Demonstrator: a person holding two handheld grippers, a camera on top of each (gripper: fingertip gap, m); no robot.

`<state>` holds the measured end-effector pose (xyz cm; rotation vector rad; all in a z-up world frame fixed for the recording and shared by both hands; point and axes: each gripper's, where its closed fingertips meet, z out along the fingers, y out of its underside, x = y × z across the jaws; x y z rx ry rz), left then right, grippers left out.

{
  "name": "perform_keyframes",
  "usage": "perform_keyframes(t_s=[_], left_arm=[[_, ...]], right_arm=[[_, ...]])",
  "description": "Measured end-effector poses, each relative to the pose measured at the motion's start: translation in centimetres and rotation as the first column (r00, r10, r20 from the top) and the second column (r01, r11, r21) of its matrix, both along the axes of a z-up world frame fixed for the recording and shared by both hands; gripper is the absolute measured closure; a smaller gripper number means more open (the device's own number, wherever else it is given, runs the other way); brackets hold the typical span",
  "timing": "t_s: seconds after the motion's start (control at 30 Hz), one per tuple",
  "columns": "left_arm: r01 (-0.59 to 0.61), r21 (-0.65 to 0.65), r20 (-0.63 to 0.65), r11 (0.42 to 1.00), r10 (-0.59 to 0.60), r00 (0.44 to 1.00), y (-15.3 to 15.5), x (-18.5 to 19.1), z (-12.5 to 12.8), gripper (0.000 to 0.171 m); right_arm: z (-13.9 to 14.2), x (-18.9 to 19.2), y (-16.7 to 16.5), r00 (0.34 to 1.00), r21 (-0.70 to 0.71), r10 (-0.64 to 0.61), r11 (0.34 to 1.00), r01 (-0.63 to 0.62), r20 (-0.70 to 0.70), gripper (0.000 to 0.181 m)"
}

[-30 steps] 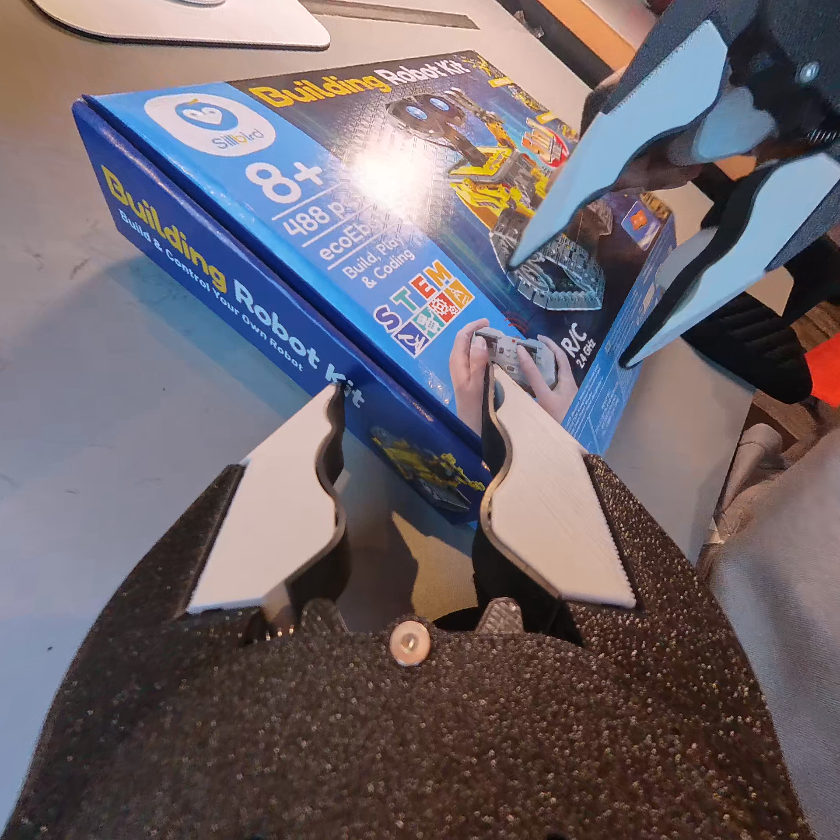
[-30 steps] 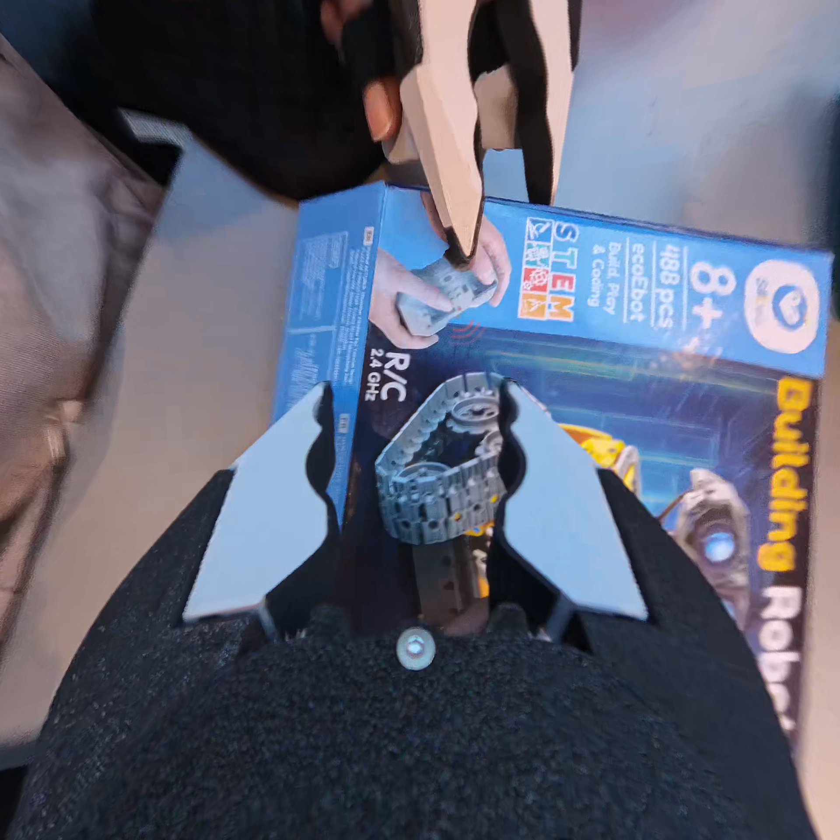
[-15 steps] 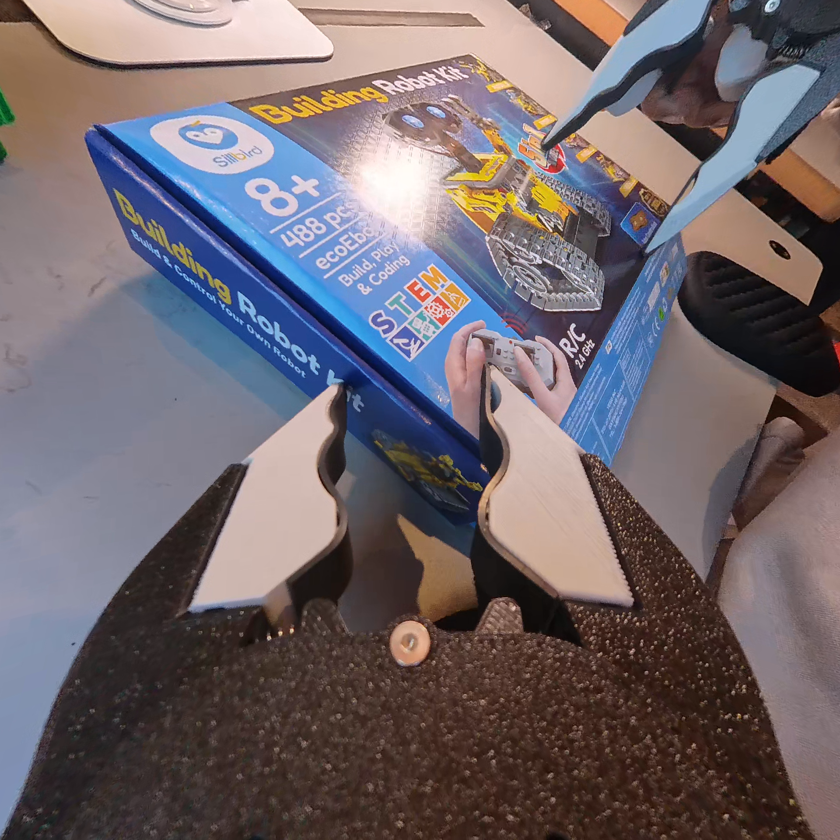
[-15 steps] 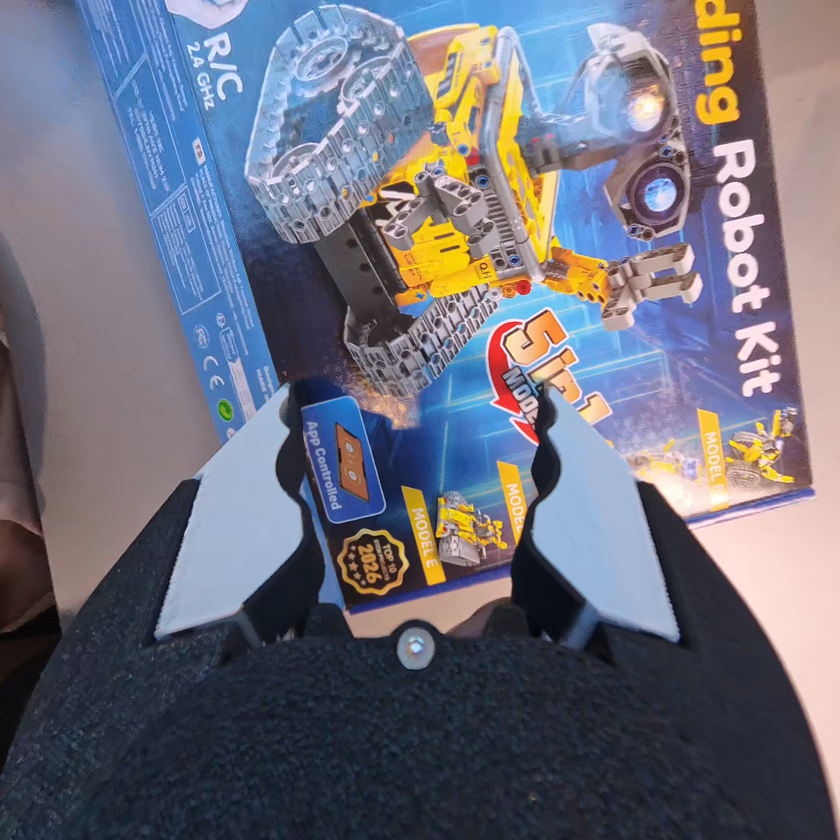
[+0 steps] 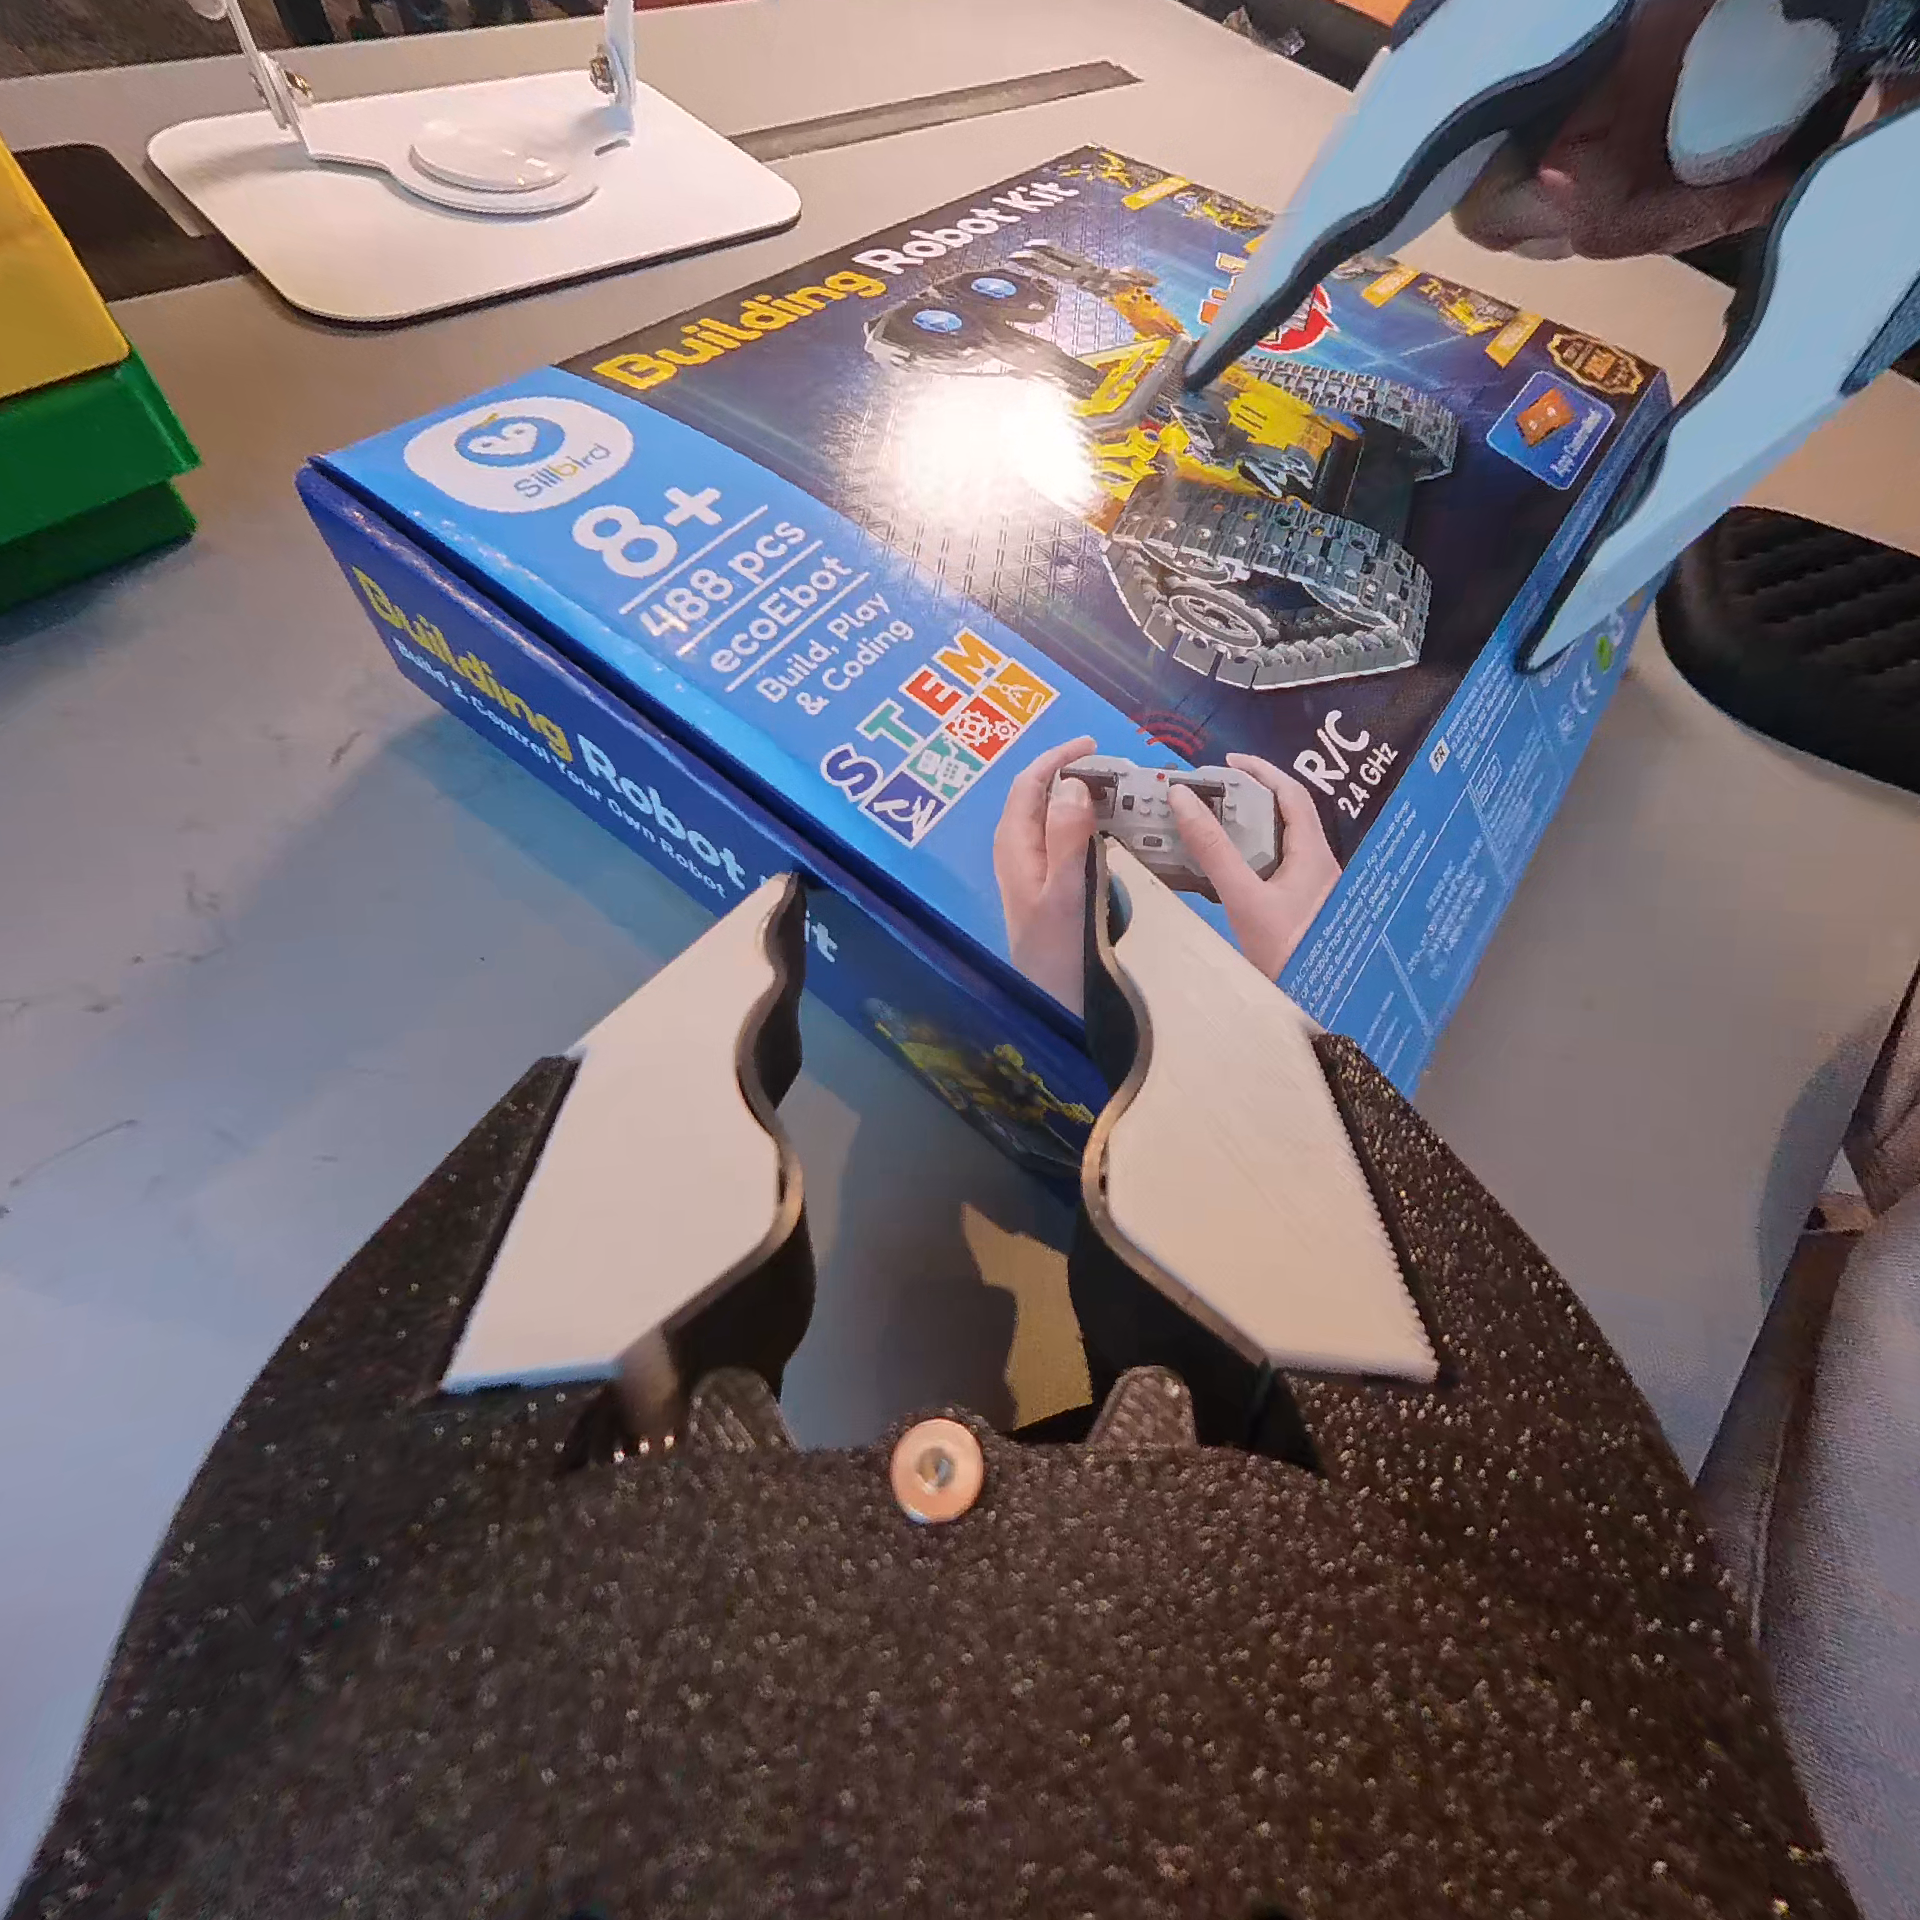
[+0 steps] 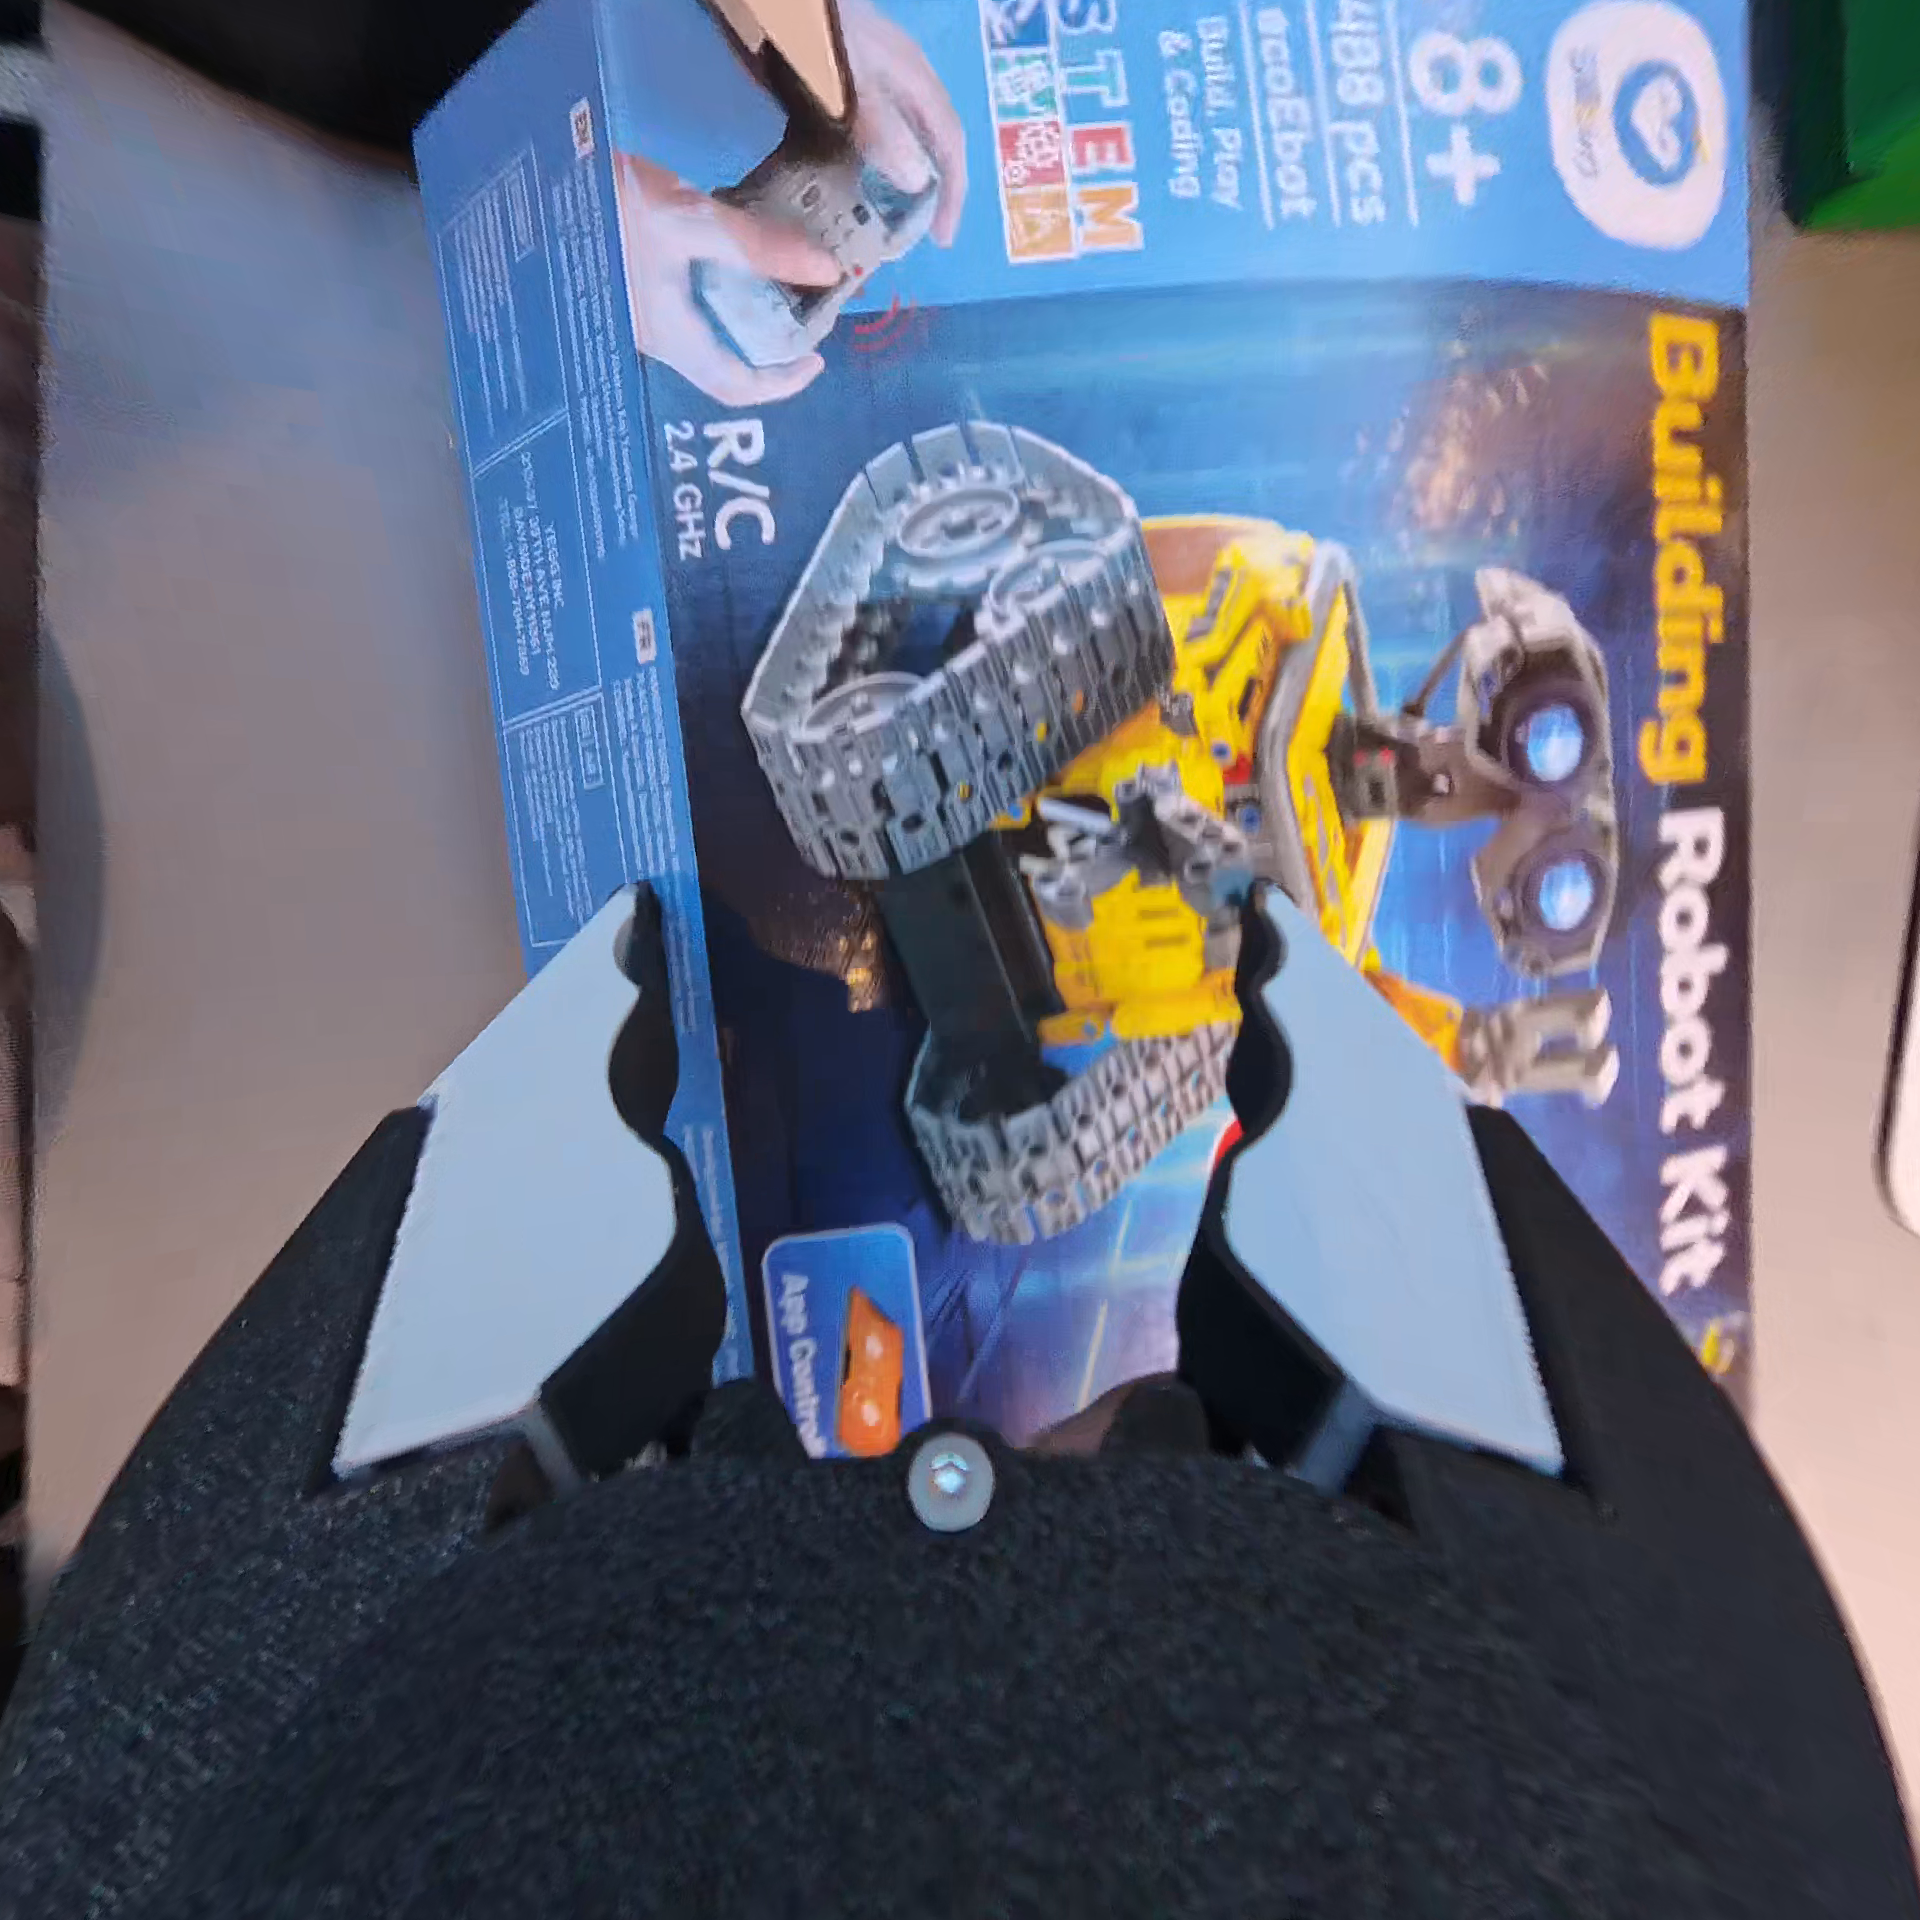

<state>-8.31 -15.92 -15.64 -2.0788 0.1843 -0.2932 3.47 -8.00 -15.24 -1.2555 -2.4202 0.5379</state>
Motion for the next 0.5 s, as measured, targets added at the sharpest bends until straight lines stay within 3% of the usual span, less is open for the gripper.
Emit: perform_keyframes(t_s=[0.17,0.27,0.43,0.5], left_arm=[[0.002,-0.004,0.005,1.0,-0.002,1.0,0.1,0.1,0.2,0.113],[0.096,-0.051,0.064,0.994,-0.092,0.994,-0.7,0.6,0.3,0.104],[0.219,-0.045,-0.002,0.975,-0.22,0.976,-3.2,1.6,0.2,0.085],[0.245,-0.079,-0.125,0.966,-0.253,0.959,-3.6,2.8,-1.2,0.081]], right_arm=[[-1.9,-0.6,0.3,0.992,0.216,0.073,0.972,-0.094,0.104,0.055],[-3.4,-0.4,1.1,0.986,0.377,0.105,0.915,-0.146,0.127,0.042],[-3.5,-0.4,1.0,0.988,0.389,0.081,0.913,-0.126,0.128,0.042],[-3.6,-0.5,1.0,0.989,0.391,0.076,0.913,-0.121,0.128,0.042]])
